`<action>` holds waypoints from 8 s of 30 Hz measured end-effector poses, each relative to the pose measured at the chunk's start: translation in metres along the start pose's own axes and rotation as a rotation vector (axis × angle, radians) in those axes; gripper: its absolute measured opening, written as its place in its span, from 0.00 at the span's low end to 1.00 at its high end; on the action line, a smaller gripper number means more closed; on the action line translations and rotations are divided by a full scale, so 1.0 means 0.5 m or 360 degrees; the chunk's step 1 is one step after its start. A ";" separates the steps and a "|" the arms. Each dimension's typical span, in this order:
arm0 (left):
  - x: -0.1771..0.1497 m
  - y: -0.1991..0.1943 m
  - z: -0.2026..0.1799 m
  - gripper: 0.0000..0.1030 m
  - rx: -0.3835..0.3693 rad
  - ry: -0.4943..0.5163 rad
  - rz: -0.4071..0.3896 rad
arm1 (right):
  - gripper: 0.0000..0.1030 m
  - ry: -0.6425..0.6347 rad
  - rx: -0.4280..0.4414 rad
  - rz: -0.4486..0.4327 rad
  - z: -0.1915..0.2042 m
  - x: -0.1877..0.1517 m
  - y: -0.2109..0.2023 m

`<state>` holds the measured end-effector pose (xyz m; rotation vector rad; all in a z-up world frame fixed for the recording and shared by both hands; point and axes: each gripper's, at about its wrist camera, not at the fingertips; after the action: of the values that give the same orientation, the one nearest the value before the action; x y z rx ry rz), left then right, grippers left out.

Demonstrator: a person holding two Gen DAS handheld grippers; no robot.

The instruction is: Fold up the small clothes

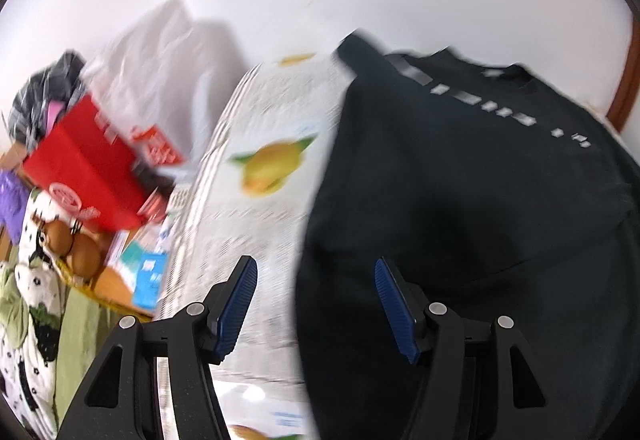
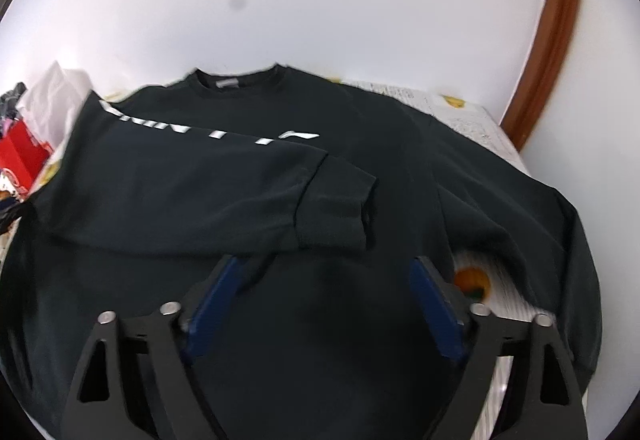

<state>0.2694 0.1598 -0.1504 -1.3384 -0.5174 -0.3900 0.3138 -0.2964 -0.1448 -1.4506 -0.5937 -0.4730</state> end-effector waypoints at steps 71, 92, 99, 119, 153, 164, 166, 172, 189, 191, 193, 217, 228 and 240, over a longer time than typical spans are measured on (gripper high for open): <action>0.002 0.054 0.033 0.07 -0.0370 0.0007 -0.0150 | 0.11 -0.0577 0.0942 -0.0075 0.729 0.397 0.315; -0.012 0.048 0.044 0.20 -0.0372 -0.0039 -0.0068 | 0.41 -0.0320 0.0686 -0.0133 0.605 0.381 0.249; -0.046 -0.027 0.030 0.36 -0.0383 -0.0064 -0.0105 | 0.53 -0.0200 0.0218 -0.0197 0.291 0.227 0.097; -0.189 -0.056 -0.040 0.58 -0.0207 0.0034 -0.0157 | 0.55 0.0584 -0.0478 0.0089 -0.446 -0.271 -0.045; -0.195 -0.031 0.040 0.76 -0.0245 -0.0027 -0.0124 | 0.05 -0.0139 0.0291 -0.0246 0.281 0.106 -0.177; -0.193 -0.023 0.039 0.85 -0.0237 -0.0012 -0.0103 | 0.05 -0.0318 0.0668 -0.0150 0.580 0.171 -0.022; -0.192 -0.022 0.040 0.85 -0.0241 -0.0013 -0.0102 | 0.05 -0.0307 0.0661 -0.0123 0.601 0.182 0.022; -0.191 -0.020 0.037 0.88 -0.0232 -0.0007 -0.0095 | 0.28 -0.0199 0.0806 0.0008 0.598 0.180 0.094; -0.191 -0.020 0.035 0.91 -0.0225 -0.0001 -0.0090 | 0.55 0.0126 0.0105 -0.0046 0.188 -0.062 -0.029; -0.191 -0.020 0.035 0.91 -0.0224 0.0001 -0.0089 | 0.55 0.0206 0.0031 -0.0020 0.135 -0.107 -0.054; -0.191 -0.020 0.034 0.92 -0.0224 0.0001 -0.0089 | 0.55 0.0269 -0.0044 -0.0017 0.093 -0.145 -0.078; -0.259 -0.132 0.041 0.76 -0.0238 -0.0336 -0.0013 | 0.53 0.0254 -0.0119 -0.0048 -0.144 -0.280 -0.126; -0.297 -0.129 0.000 0.63 -0.0233 -0.0339 0.0030 | 0.53 0.0256 -0.0024 -0.0055 -0.117 -0.356 -0.087; -0.352 -0.170 -0.035 0.50 -0.0278 -0.0141 -0.0069 | 0.51 0.0333 -0.0116 -0.0104 -0.089 -0.413 -0.124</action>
<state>0.0799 0.1217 -0.1830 -1.5202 -0.5973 -0.4202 0.1192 -0.3567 -0.2290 -1.4321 -0.4616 -0.6947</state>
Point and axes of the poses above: each gripper's, at about its wrist camera, not at the fingertips, and y roughly the way its jaws point, z to its left, x to its top, and after that the axes turned 3 degrees about y, right-handed
